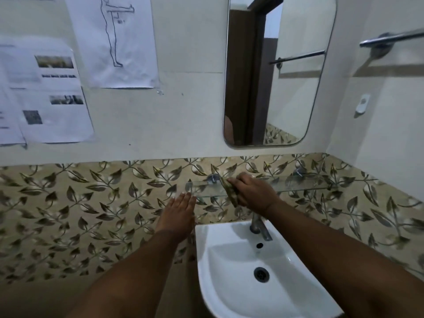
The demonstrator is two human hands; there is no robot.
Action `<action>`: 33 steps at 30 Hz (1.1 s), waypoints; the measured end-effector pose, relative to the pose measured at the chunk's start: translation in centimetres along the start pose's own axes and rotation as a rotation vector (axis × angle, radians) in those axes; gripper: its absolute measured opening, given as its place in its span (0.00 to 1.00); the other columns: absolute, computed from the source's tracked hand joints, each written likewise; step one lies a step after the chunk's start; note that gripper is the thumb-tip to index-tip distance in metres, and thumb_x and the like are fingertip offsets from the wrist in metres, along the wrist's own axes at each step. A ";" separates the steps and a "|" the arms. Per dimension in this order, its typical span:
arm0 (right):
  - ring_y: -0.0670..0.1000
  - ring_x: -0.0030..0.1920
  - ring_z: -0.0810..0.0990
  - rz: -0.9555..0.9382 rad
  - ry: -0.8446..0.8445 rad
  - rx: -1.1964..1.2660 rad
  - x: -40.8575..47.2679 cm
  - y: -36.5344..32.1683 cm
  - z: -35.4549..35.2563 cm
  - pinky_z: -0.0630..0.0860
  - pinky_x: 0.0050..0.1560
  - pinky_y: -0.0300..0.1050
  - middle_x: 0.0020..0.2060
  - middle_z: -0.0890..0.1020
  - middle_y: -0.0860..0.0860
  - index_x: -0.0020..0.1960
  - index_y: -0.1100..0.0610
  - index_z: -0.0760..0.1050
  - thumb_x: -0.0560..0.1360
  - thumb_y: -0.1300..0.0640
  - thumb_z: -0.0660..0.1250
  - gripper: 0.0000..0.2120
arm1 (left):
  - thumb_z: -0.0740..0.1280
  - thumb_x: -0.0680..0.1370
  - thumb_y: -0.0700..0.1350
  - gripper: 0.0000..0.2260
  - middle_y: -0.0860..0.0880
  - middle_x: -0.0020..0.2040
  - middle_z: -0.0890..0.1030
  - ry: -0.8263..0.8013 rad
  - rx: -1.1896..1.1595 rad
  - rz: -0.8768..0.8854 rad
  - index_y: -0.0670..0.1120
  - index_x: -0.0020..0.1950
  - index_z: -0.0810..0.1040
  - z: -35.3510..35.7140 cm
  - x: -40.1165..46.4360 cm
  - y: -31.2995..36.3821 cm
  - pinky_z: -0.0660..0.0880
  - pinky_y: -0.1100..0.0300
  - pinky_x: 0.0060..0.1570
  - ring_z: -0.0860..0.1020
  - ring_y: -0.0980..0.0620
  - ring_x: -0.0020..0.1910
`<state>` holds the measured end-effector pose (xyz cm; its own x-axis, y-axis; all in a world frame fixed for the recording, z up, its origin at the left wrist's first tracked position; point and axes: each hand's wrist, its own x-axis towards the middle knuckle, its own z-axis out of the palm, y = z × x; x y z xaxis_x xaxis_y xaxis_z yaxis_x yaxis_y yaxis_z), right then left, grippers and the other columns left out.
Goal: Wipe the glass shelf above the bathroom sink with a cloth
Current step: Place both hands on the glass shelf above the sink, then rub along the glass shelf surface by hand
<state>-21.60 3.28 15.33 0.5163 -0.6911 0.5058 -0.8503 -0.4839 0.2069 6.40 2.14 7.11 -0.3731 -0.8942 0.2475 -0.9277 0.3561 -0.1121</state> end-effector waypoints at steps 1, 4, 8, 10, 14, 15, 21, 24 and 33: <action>0.60 0.36 0.80 0.022 0.022 0.003 1.2 0.0 -0.4 0.79 0.29 0.52 0.53 0.78 0.59 0.69 0.58 0.75 0.73 0.54 0.71 0.25 | 0.51 0.84 0.53 0.30 0.46 0.84 0.43 -0.012 -0.016 -0.011 0.48 0.82 0.41 0.0 0.2 0.5 0.41 0.49 0.78 0.43 0.47 0.83; 0.61 0.42 0.81 0.108 0.042 0.014 4.5 -0.1 -1.6 0.80 0.36 0.55 0.56 0.76 0.56 0.70 0.54 0.73 0.75 0.54 0.69 0.24 | 0.53 0.83 0.50 0.32 0.46 0.84 0.42 -0.045 -0.045 -0.045 0.48 0.82 0.40 0.4 1.2 1.8 0.41 0.47 0.79 0.42 0.47 0.82; 0.58 0.49 0.80 0.167 0.031 0.033 8.6 -0.5 -1.5 0.79 0.40 0.52 0.58 0.74 0.54 0.71 0.51 0.72 0.77 0.52 0.66 0.22 | 0.54 0.82 0.51 0.33 0.44 0.84 0.43 -0.045 -0.069 -0.089 0.47 0.82 0.41 1.4 2.2 3.0 0.43 0.45 0.80 0.43 0.43 0.82; 0.58 0.52 0.80 0.239 -0.042 0.086 10.2 -0.8 -0.5 0.79 0.45 0.53 0.60 0.74 0.53 0.71 0.49 0.71 0.77 0.53 0.64 0.22 | 0.55 0.80 0.50 0.34 0.44 0.84 0.44 -0.004 -0.086 -0.107 0.47 0.83 0.41 1.9 2.5 3.2 0.42 0.44 0.79 0.43 0.43 0.82; 0.59 0.58 0.79 0.298 -0.271 0.163 10.2 -1.7 3.7 0.78 0.55 0.53 0.63 0.76 0.54 0.69 0.49 0.74 0.77 0.51 0.62 0.21 | 0.56 0.78 0.46 0.37 0.46 0.83 0.38 -0.016 -0.055 -0.110 0.47 0.82 0.37 2.9 2.4 3.1 0.37 0.44 0.77 0.39 0.43 0.82; 0.59 0.58 0.79 0.278 -0.286 0.173 9.9 -1.9 4.8 0.78 0.55 0.53 0.62 0.77 0.54 0.67 0.50 0.76 0.77 0.50 0.61 0.20 | 0.56 0.78 0.46 0.38 0.47 0.82 0.36 -0.025 -0.045 -0.107 0.47 0.81 0.36 3.1 2.4 3.0 0.36 0.44 0.78 0.38 0.43 0.82; 0.58 0.72 0.68 0.179 -0.349 0.149 9.3 -2.2 8.5 0.69 0.68 0.57 0.74 0.70 0.55 0.75 0.51 0.68 0.80 0.37 0.52 0.29 | 0.73 0.67 0.50 0.51 0.44 0.82 0.57 0.008 -0.044 -0.121 0.46 0.81 0.45 4.8 2.5 2.4 0.51 0.43 0.78 0.56 0.42 0.81; 0.60 0.79 0.57 0.228 -0.428 0.187 9.7 -2.9 9.0 0.57 0.74 0.61 0.79 0.62 0.54 0.78 0.49 0.61 0.77 0.29 0.40 0.38 | 0.75 0.63 0.47 0.52 0.42 0.80 0.63 0.036 -0.060 -0.110 0.44 0.81 0.51 5.2 2.6 2.6 0.54 0.43 0.75 0.55 0.43 0.80; 0.61 0.80 0.53 0.170 -0.360 0.168 6.4 -2.5 9.4 0.52 0.77 0.60 0.79 0.62 0.53 0.81 0.50 0.57 0.73 0.24 0.36 0.46 | 0.72 0.63 0.47 0.44 0.40 0.77 0.69 0.090 -0.069 -0.108 0.42 0.78 0.61 5.9 3.0 2.8 0.71 0.41 0.70 0.58 0.41 0.77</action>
<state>-15.22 -5.03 10.16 0.3983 -0.8972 0.1906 -0.9133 -0.4071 -0.0081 2.78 -1.11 1.84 -0.2676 -0.9014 0.3404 -0.9600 0.2796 -0.0143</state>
